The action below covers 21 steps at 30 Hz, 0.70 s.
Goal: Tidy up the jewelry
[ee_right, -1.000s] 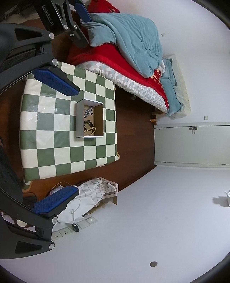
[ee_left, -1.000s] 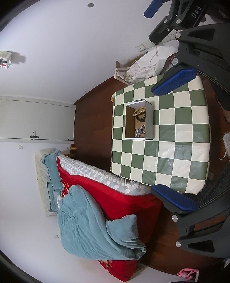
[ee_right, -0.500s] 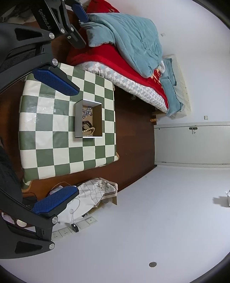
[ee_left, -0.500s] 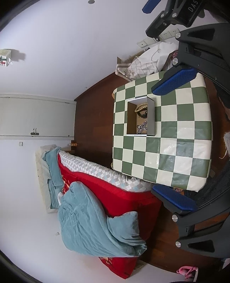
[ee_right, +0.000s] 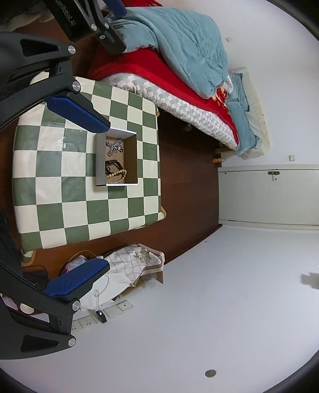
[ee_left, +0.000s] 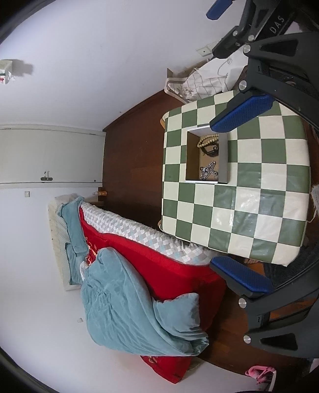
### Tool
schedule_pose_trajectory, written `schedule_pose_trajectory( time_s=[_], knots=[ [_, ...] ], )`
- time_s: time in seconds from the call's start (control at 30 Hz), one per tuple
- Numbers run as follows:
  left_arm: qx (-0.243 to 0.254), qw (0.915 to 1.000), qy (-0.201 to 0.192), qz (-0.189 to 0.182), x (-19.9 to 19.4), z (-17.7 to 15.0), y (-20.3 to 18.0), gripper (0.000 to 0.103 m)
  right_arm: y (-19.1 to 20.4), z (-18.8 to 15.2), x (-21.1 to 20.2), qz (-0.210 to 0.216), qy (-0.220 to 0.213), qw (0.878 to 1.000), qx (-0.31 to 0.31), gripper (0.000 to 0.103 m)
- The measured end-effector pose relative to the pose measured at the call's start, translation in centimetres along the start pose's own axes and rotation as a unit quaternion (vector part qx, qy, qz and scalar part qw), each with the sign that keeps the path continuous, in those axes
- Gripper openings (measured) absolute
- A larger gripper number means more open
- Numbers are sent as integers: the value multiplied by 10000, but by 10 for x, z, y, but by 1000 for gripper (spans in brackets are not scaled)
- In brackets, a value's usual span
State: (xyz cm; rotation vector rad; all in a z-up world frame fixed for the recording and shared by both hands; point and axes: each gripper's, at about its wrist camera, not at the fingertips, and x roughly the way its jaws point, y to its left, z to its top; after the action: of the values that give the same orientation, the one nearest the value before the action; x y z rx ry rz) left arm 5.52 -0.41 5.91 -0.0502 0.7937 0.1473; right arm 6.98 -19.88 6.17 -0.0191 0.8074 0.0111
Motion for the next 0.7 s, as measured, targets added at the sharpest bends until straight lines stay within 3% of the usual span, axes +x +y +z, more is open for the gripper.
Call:
schedule_pose_trajectory(
  time_s=[0.33, 0.7],
  knots=[
    [68, 9994, 309, 121, 45, 7, -11, 103, 5, 12, 55, -96, 347, 9993, -105, 103],
    [61, 9988, 467, 123, 63, 9, -12, 103, 3, 12, 81, -110, 569, 9982, -131, 103]
  ],
)
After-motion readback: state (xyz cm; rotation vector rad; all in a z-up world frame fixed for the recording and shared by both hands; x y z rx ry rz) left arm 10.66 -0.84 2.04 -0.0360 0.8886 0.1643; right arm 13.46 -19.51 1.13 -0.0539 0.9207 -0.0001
